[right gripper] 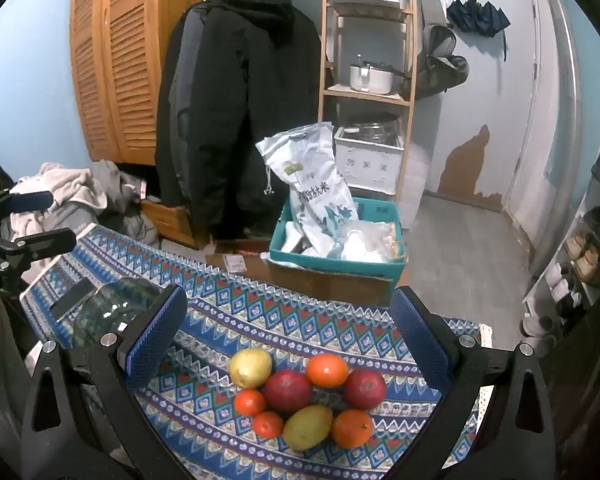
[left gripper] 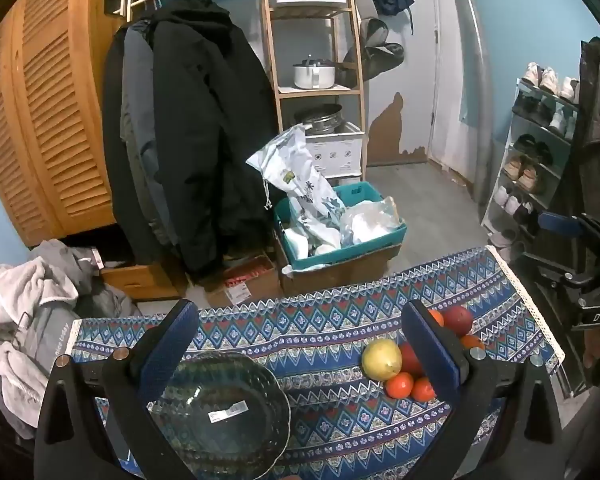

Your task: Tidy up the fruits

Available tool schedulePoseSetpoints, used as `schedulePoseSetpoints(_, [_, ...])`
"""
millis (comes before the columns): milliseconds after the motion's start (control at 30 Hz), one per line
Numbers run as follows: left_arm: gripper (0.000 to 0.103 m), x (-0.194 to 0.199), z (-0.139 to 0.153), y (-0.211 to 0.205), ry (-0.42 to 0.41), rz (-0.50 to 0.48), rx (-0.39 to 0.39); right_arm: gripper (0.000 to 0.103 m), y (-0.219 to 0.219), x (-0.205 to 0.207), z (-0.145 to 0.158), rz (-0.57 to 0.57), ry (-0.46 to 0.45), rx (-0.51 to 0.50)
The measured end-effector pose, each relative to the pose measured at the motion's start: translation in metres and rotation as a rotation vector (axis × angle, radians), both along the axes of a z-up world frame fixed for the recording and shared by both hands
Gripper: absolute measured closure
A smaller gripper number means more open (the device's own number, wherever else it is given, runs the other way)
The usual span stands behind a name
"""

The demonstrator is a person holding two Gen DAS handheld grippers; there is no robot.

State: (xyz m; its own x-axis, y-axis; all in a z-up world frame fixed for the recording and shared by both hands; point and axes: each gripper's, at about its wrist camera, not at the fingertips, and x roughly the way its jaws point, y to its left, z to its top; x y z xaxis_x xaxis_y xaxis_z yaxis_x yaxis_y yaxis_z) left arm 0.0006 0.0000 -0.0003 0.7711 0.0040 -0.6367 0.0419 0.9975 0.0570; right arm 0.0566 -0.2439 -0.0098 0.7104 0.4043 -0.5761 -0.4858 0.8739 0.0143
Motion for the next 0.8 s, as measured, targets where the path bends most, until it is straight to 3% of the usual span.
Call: schedulePoseSetpoints(800, [0.001, -0.003, -0.001, 0.005, -0.007, 0.000, -0.031, 0.003, 0.000, 0.000, 0.000, 0.000, 0.014, -0.001])
